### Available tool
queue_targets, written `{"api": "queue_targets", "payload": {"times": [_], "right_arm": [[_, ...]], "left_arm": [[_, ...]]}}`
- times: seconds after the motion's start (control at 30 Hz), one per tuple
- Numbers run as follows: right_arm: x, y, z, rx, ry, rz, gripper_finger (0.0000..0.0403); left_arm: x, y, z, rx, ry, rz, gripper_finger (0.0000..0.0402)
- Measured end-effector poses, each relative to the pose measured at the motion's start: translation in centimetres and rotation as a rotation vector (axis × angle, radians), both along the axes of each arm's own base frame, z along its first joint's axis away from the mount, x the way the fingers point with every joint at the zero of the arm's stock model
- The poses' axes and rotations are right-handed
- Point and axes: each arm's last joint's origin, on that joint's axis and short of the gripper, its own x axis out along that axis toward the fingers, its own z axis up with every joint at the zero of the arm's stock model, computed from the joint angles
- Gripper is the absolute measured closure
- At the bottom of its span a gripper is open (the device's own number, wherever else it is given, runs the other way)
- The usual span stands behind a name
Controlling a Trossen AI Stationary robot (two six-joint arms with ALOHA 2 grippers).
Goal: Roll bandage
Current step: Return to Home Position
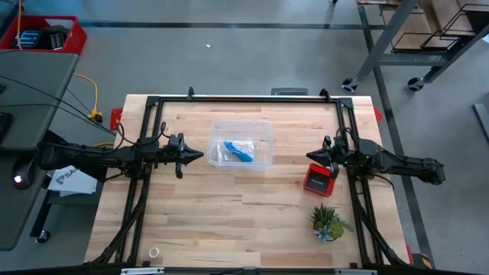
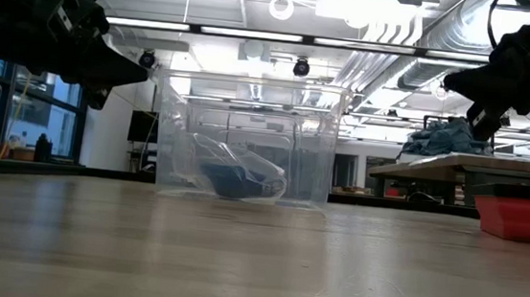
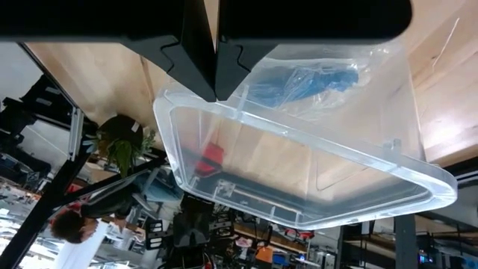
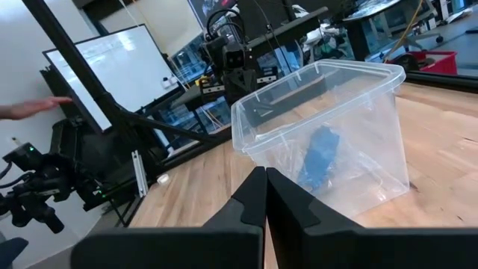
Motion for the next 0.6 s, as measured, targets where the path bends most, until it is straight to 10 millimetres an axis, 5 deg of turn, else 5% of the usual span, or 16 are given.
{"api": "queue_targets", "payload": {"times": [0.3, 0.6], "right_arm": [[0.0, 0.0, 0.0, 0.0, 0.001, 0.0, 0.0402], [0.0, 0.0, 0.0, 0.0, 0.001, 0.0, 0.0402]], "left_arm": [[-0.4, -0.2, -0.2, 0.008, 0.029, -0.011, 0.0401], [-2.5, -0.9, -0.4, 0.267, 0.095, -0.069, 0.0401]]}}
